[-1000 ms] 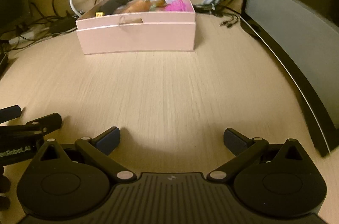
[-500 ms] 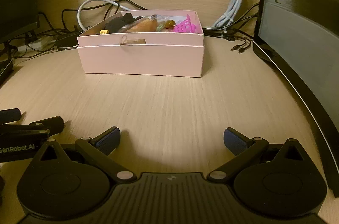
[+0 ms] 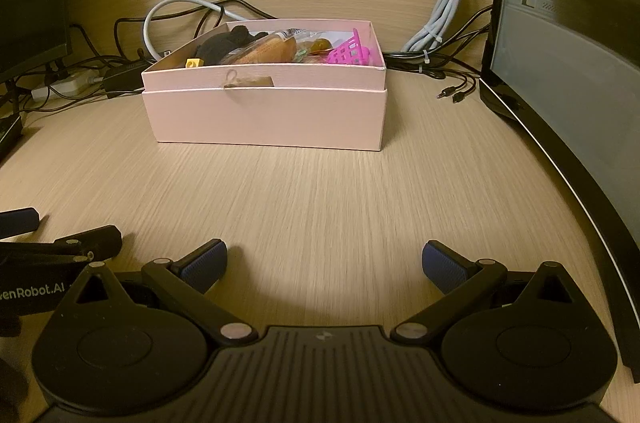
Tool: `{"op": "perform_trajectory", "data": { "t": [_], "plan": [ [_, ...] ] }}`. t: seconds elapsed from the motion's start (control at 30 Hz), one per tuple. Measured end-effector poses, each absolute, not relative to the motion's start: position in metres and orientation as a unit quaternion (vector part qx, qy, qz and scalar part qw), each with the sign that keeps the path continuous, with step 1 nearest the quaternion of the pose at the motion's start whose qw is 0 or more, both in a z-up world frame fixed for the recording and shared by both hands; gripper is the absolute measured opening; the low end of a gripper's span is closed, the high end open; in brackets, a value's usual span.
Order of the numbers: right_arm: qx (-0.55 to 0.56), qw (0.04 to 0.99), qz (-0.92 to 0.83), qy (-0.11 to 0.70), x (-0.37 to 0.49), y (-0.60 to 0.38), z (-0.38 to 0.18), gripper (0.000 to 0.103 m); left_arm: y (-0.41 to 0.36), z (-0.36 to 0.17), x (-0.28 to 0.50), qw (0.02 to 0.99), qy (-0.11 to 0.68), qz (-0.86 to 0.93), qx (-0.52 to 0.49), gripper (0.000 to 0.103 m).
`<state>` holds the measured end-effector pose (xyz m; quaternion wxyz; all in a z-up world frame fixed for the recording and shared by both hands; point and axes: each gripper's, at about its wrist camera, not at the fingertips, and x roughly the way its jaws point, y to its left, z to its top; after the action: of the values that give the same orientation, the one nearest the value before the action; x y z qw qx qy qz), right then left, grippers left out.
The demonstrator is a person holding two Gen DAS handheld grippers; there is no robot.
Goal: Organize objects
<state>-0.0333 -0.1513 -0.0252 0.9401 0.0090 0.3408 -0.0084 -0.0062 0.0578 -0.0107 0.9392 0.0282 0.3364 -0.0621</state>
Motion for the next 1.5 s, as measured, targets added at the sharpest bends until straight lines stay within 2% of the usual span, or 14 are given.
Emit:
{"op": "perform_trajectory", "data": {
  "t": [1.5],
  "plan": [
    [0.009,0.94,-0.009,0.341,-0.0334,-0.1504,-0.0264,0.103,0.0608,-0.0087,-0.0059,0.939,0.336,-0.066,0.02,0.1]
  ]
}}
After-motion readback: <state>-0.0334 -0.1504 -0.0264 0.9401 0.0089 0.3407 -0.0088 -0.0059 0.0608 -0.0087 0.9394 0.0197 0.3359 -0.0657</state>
